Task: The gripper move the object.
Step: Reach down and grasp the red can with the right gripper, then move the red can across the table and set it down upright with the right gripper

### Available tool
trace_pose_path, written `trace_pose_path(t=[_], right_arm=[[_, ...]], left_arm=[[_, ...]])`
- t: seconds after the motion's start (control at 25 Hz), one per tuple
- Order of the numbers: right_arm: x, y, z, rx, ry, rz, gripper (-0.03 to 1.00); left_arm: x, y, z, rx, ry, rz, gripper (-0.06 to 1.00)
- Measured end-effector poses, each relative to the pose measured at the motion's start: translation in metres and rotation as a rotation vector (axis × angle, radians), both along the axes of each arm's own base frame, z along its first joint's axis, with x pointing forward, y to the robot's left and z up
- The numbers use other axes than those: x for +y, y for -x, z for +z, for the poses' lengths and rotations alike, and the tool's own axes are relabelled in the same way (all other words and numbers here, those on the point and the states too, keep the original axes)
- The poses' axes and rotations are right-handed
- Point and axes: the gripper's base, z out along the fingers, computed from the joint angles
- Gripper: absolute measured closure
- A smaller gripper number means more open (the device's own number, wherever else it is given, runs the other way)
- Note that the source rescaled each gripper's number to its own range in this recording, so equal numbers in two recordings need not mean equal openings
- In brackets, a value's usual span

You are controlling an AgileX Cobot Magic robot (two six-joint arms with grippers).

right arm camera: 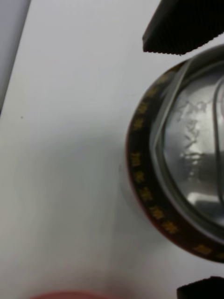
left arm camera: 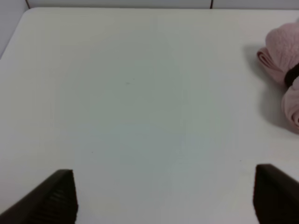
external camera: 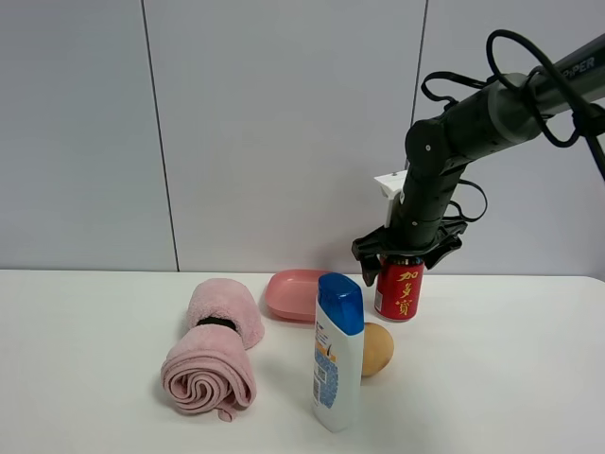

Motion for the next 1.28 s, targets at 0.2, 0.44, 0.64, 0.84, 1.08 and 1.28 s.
trace_pose_path(t=[0.2,0.44,0.64,0.84,1.08,1.28], right_arm=[[-0.005,-0.002,-0.002,0.003,0.0,-0.01,-0.03],[-0.004,-0.002,-0.004,0.004,-0.011,-0.014,0.2],[-0.002,-0.002,-0.004,0.004,-0.035,-0.023,0.53],[-0.002,-0.002,-0.005,0.007,-0.04,-0.026,0.97],[-0.002,-0.001,-0.005,0.032,-0.043,-0.038,0.97],[-0.005,0.008,0.013,0.069,-0.032,-0.05,0.97]], left_arm=[[0.0,0.0,0.0,0.0,0.0,0.0,-0.06],[0.0,0.0,0.0,0.0,0.0,0.0,-0.06],[0.0,0.0,0.0,0.0,0.0,0.0,-0.06],[0.0,0.0,0.0,0.0,0.0,0.0,-0.06],[0.0,0.0,0.0,0.0,0.0,0.0,-0.06],[0.0,0.0,0.0,0.0,0.0,0.0,-0.06]])
